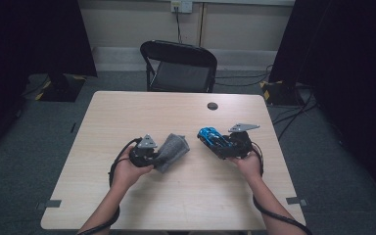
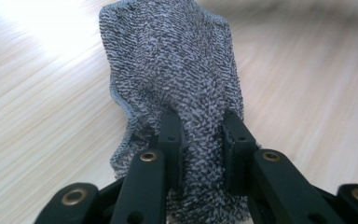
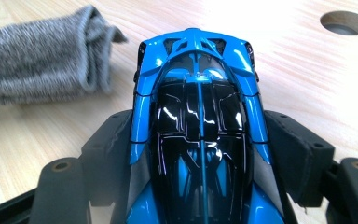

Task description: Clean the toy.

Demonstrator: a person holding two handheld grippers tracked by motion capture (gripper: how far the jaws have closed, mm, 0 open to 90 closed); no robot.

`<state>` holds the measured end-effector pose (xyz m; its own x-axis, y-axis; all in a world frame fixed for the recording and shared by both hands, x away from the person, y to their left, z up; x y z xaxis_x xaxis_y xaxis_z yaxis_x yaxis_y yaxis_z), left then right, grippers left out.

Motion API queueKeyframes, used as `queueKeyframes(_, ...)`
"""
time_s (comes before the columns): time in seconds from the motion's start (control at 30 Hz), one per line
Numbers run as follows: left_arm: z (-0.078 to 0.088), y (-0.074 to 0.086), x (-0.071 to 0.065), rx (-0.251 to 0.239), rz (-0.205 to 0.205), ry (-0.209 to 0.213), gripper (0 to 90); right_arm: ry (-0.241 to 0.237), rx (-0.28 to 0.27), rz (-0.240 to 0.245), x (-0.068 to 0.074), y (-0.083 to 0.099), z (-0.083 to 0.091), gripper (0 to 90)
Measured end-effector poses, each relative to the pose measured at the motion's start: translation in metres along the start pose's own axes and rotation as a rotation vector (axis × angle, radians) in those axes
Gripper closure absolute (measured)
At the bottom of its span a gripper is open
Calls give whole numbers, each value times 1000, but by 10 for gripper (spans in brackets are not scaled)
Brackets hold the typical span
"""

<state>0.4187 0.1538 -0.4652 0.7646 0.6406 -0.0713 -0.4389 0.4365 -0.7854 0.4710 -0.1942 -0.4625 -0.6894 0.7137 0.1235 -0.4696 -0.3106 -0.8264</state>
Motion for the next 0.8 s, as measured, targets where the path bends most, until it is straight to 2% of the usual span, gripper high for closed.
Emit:
queueKeyframes(0.17,9,11,15,-4,25,-39,736,34,59,31,-5,10,3,279)
queueKeyframes(0.3,12,19,21,-11,50,-61,737,50,86,20,-13,22,7,279)
queueKeyframes(0.33,13,21,23,-7,44,-67,736,58,91,18,-14,25,8,279)
queueKeyframes(0.4,13,25,24,-9,61,-71,736,56,97,12,-16,28,8,278)
queueKeyframes(0.53,12,30,25,-5,65,-83,735,70,106,16,-16,33,5,278)
queueKeyframes(0.6,12,31,27,-6,52,-93,735,73,113,17,-16,35,4,278)
queueKeyframes(0.8,12,36,29,-13,73,-91,733,76,119,-1,-19,40,1,277)
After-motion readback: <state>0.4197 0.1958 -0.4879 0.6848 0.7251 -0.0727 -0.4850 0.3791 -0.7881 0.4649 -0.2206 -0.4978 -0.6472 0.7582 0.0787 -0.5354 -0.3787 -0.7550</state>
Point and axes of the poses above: each handheld gripper's, and its own axes: z roughly backward along the jaws, y roughly out of its underside, x roughly to its left, the point moved 1 cm from there along -z, roughly forward along the jaws, and after that the axes turned 4 degrees about -x, right-handed, at the moved point
